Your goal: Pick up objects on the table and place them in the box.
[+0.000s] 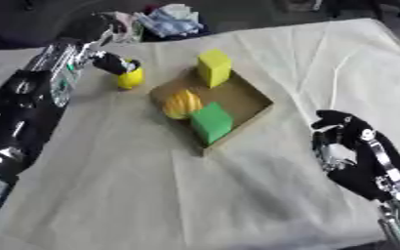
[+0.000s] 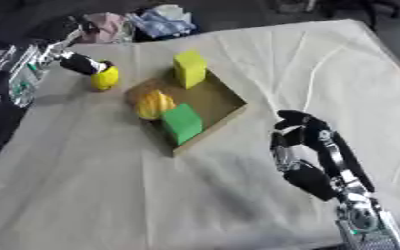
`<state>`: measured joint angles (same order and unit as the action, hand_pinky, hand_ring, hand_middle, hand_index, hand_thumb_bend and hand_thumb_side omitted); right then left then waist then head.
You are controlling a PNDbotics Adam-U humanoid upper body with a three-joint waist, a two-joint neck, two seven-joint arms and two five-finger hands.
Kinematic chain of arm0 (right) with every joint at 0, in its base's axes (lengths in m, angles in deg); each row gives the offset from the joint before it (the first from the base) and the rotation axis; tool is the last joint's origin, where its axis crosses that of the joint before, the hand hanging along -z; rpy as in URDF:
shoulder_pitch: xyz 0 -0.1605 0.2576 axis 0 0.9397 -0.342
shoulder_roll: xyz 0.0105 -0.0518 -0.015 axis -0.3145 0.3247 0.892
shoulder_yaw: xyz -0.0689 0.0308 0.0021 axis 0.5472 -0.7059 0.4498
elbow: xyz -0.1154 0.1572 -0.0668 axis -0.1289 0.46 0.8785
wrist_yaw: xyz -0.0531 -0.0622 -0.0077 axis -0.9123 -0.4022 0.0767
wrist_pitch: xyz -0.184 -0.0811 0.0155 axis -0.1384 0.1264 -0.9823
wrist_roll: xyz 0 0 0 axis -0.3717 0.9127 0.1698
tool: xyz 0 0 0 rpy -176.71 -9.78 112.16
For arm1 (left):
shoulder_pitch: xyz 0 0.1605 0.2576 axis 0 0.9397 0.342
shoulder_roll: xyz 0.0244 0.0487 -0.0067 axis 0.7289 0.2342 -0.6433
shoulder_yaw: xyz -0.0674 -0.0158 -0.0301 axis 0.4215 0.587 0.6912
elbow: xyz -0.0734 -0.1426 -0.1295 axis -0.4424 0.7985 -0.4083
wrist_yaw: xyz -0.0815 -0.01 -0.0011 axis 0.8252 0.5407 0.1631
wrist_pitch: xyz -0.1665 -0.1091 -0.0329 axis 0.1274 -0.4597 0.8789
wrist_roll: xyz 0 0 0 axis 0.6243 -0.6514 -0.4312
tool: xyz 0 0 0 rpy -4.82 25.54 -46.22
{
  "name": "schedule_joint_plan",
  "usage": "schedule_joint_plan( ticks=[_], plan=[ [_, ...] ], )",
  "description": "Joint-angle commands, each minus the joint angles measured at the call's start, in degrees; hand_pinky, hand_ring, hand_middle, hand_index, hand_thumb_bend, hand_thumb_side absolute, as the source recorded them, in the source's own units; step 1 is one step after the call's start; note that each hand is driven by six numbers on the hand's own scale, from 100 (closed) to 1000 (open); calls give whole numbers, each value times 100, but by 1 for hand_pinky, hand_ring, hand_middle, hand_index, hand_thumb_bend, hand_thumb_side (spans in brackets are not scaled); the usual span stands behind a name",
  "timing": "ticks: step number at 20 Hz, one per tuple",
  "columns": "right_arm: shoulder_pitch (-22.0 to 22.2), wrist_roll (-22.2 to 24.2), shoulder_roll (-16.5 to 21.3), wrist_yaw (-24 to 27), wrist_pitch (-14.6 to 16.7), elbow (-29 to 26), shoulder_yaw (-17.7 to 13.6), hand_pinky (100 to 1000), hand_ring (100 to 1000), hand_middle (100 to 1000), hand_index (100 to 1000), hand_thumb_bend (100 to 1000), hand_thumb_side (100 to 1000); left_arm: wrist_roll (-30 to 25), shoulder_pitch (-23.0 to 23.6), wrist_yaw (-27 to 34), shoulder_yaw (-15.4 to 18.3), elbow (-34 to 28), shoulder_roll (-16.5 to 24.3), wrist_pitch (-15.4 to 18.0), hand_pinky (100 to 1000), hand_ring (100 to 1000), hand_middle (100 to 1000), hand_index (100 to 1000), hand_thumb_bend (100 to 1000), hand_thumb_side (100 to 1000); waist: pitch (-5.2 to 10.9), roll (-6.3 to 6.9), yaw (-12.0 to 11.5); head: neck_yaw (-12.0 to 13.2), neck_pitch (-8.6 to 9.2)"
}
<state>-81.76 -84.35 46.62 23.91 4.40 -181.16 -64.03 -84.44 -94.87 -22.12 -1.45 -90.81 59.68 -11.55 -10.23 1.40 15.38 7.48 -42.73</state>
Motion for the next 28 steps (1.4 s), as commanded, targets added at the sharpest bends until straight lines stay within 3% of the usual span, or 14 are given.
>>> schedule_joint_plan(
  ticks=[1,7,11,15,18,23,28],
  plan=[
    [-65,24,30,31,7,-72,-11,599,573,647,816,100,372,111,-53,-28,104,170,59,-53,704,674,774,869,458,496,73,-36,23,32,63],
    [-76,35,16,50,5,-78,2,598,573,647,815,100,365,201,10,14,158,447,-84,-53,678,646,752,856,438,487,21,-56,66,58,68],
    [-82,37,12,56,3,-80,6,598,573,646,815,100,361,384,24,86,177,534,-154,-71,654,616,721,826,379,409,-8,-61,95,64,81],
    [-84,35,8,58,1,-79,4,598,573,646,815,100,362,619,52,180,145,550,-215,-18,613,558,622,747,232,227,-16,-59,110,65,80],
    [-82,34,6,56,1,-77,1,598,573,646,815,100,363,853,67,280,130,479,-213,34,528,461,498,633,100,106,-12,-59,110,56,83],
    [-73,20,15,45,-1,-75,-20,598,573,646,812,100,368,1277,-28,552,5,-53,-33,104,494,434,457,593,100,100,14,-51,66,3,75],
    [-65,30,23,38,4,-70,-9,597,573,646,811,100,369,1111,-215,928,-391,-1080,39,356,519,458,473,612,100,100,39,-47,39,-9,61]
  ],
)
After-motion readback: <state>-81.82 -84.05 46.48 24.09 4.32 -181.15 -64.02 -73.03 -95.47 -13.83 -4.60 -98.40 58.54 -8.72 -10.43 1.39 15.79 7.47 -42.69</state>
